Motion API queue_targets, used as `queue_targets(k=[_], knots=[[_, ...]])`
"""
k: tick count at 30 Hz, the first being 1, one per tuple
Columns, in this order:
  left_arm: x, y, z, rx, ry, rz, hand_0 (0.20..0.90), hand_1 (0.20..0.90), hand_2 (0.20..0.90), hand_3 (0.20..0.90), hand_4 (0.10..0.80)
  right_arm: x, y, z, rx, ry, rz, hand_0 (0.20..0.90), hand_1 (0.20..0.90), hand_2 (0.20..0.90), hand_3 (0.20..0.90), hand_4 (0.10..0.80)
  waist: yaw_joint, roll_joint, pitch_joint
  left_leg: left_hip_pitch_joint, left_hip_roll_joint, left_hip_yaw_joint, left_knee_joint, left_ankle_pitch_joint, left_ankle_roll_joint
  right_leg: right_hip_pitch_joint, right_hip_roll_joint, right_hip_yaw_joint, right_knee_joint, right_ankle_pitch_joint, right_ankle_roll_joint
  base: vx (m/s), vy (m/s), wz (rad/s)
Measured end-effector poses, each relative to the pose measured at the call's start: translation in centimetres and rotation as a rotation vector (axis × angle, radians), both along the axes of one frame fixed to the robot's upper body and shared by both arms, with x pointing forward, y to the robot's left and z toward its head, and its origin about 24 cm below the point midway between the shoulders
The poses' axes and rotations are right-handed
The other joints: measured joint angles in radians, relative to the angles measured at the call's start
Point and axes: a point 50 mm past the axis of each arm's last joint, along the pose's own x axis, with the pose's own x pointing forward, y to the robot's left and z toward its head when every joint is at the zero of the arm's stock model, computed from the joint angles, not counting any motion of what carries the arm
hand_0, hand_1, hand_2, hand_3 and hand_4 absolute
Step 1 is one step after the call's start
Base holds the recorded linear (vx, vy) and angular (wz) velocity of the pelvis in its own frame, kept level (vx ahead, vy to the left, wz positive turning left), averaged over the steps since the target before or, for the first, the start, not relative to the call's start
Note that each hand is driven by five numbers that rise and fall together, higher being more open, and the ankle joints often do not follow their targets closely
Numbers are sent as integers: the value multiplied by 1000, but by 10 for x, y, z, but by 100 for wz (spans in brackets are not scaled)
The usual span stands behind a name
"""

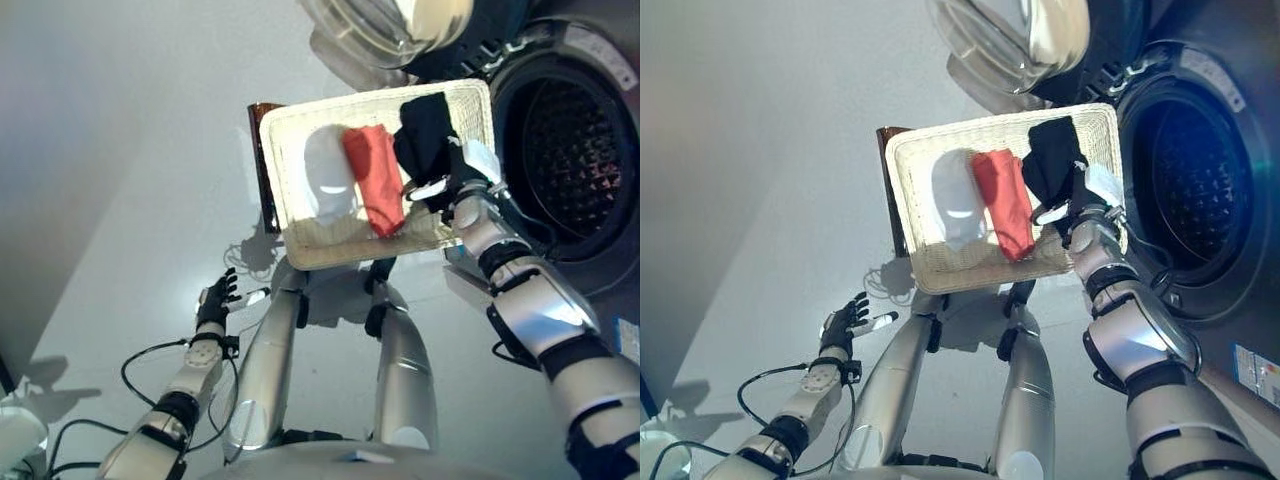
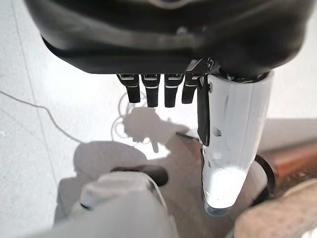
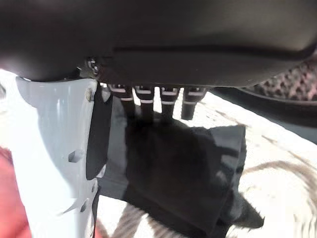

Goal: Pick up the clothes and place them into the washing machine

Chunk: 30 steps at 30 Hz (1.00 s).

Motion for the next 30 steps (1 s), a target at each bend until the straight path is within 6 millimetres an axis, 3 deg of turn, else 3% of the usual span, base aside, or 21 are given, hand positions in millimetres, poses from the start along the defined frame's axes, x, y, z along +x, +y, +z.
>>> queue_targets(k=[9,18,25,26,27,28,29,30], knots=[[5,-11,5,1,-33,-39,900,900,900,900,800,-1,-16,15,-111,-19,-71,900,900,900,900,800,13,4,-3,-82,-10,4,78,-23,6,-88,-25,4,95,-33,-4,15,24,4],[6,-20,8,-9,-55,-79,900,900,900,900,800,-7,-40,26,-289,1,-106,900,900,900,900,800,33,69,-41,-122,-22,5,85,-22,7,-130,-32,19,101,-28,6,-21,21,-1],[12,-27,17,-31,-103,-99,900,900,900,900,800,-11,-55,41,-439,5,-144,900,900,900,900,800,46,79,-45,-190,-40,-11,136,-31,4,-216,-57,22,210,-85,5,-45,-4,14],[13,-28,18,-34,-112,-100,900,900,900,900,800,-12,-59,44,-460,4,-161,837,837,837,837,755,50,83,-45,-208,-42,-15,152,-33,3,-234,-62,20,234,-97,-1,-37,-15,19],[13,-28,19,-36,-117,-101,900,900,900,900,800,-13,-61,48,-467,-7,-172,529,529,529,529,535,55,87,-45,-226,-43,-17,167,-35,3,-250,-64,21,255,-103,-2,-22,-12,17],[13,-29,20,-37,-120,-103,900,900,900,900,800,-13,-63,50,-472,-17,-180,395,395,395,395,439,55,90,-44,-239,-48,-21,181,-38,1,-264,-69,21,276,-109,-7,-9,-5,23],[13,-29,20,-40,-121,-103,900,900,900,900,800,-14,-66,52,-475,-25,-190,200,200,200,200,300,53,96,-43,-256,-56,-24,205,-45,-1,-282,-81,21,308,-127,-4,4,5,24],[13,-30,20,-43,-123,-103,900,900,900,900,800,-15,-68,56,-477,-42,-200,200,200,200,200,300,55,102,-41,-269,-57,-27,226,-50,-1,-294,-86,19,329,-135,-6,10,18,21]])
